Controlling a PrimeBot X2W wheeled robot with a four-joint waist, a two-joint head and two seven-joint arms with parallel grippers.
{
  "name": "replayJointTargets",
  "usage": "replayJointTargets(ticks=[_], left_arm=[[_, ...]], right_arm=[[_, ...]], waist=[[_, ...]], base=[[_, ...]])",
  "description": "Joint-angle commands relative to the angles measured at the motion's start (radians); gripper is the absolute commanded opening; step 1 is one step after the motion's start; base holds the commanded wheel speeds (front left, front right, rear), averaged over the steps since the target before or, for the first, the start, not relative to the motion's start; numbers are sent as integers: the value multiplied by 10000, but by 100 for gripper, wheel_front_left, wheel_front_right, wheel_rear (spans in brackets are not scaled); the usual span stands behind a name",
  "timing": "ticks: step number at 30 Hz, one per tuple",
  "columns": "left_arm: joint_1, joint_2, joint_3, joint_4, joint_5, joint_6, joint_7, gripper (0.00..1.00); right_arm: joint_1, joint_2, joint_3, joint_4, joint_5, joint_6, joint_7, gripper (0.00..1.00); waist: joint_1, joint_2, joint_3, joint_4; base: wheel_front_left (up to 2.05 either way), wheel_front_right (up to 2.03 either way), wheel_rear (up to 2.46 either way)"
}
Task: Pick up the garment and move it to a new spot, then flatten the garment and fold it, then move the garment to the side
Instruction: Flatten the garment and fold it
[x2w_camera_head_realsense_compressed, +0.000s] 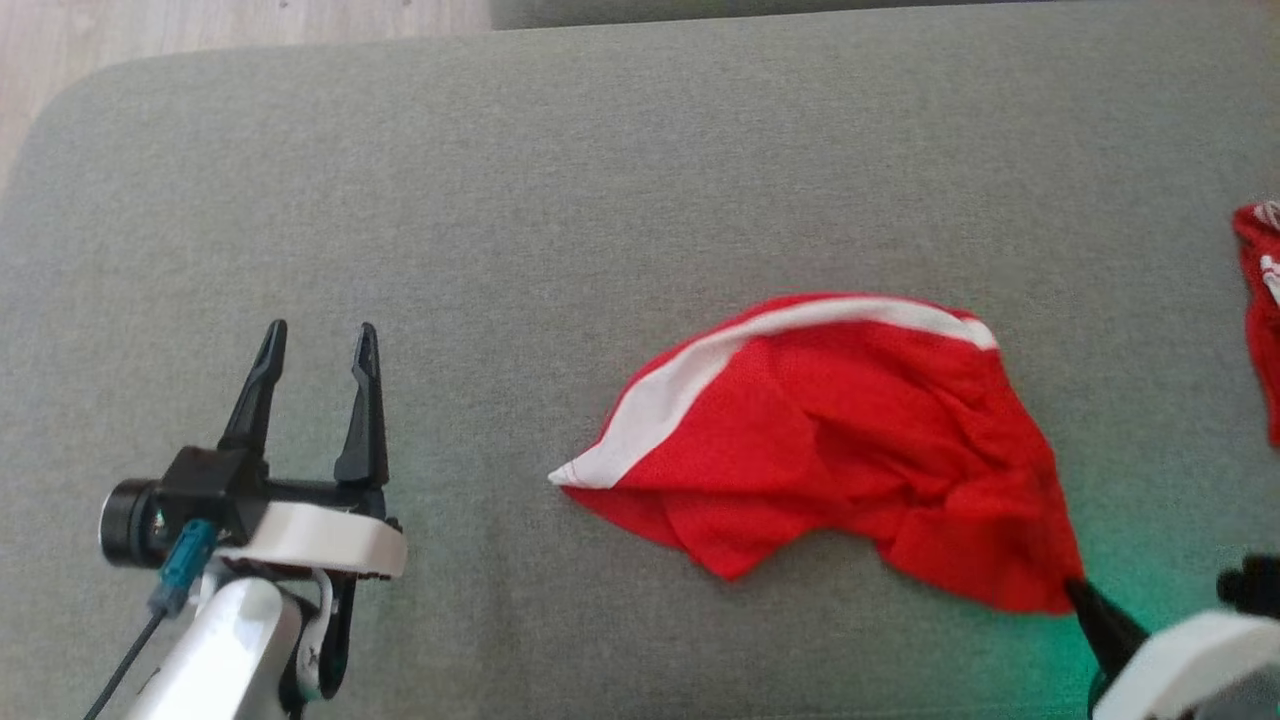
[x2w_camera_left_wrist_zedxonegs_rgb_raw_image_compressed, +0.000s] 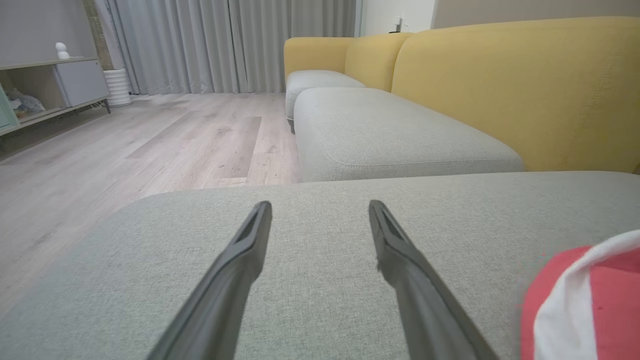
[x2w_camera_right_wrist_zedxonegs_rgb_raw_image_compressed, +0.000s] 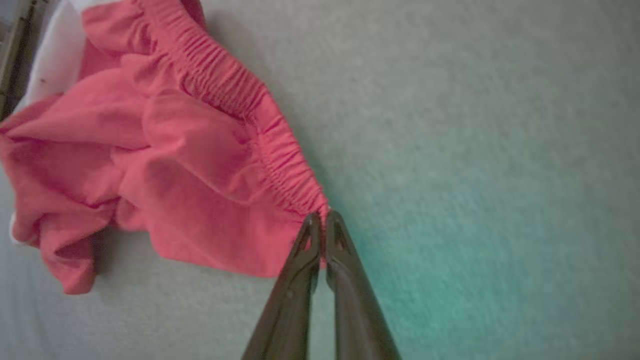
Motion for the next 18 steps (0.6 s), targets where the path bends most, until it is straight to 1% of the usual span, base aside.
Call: replayJointTargets(ticks=[1, 2, 3, 4, 5, 7, 9, 15, 18], left_arm=[[-172, 348, 420, -339, -33, 72, -6, 100], [-161, 367, 429, -361, -37, 90, 4, 100], [-148, 386, 436, -381, -40, 106, 15, 100], [-135, 401, 441, -400, -45, 121, 23, 100], [-113, 409, 445, -414, -49, 144, 29, 100], [-60, 408, 455, -438, -59, 204, 32, 100], [-2, 396, 475, -461, -65, 280, 10, 100], [209, 396, 586, -577, -34, 569, -107, 100], [316, 401, 597, -694, -13, 721, -69, 100]], right_arm=[[37, -94, 121, -413, -65, -7, 51, 0], [202, -65, 105, -466, -9, -7, 65, 0], [327, -47, 117, -513, 10, -7, 52, 4], [399, -38, 142, -559, 12, -7, -17, 92], [396, -33, 183, -598, 37, -7, -218, 100], [241, -30, 267, -730, -16, -7, -829, 100], [-58, -28, 275, -990, -228, -7, -1690, 100], [-1052, -140, 699, -1891, -1588, -7, -3847, 100], [-1477, -320, 1134, -2145, -2108, -7, -4383, 100]], waist=[[0, 0, 9, -43], [0, 0, 7, -75], [0, 0, 5, -104], [0, 0, -1, -130], [0, 0, -19, -160], [0, 0, -74, -197], [0, 0, -138, -201], [0, 0, -334, -127], [0, 0, -416, -69]], base=[[0, 0, 0], [0, 0, 0], [0, 0, 0], [0, 0, 0], [0, 0, 0], [0, 0, 0], [0, 0, 0], [0, 0, 0], [0, 0, 0]])
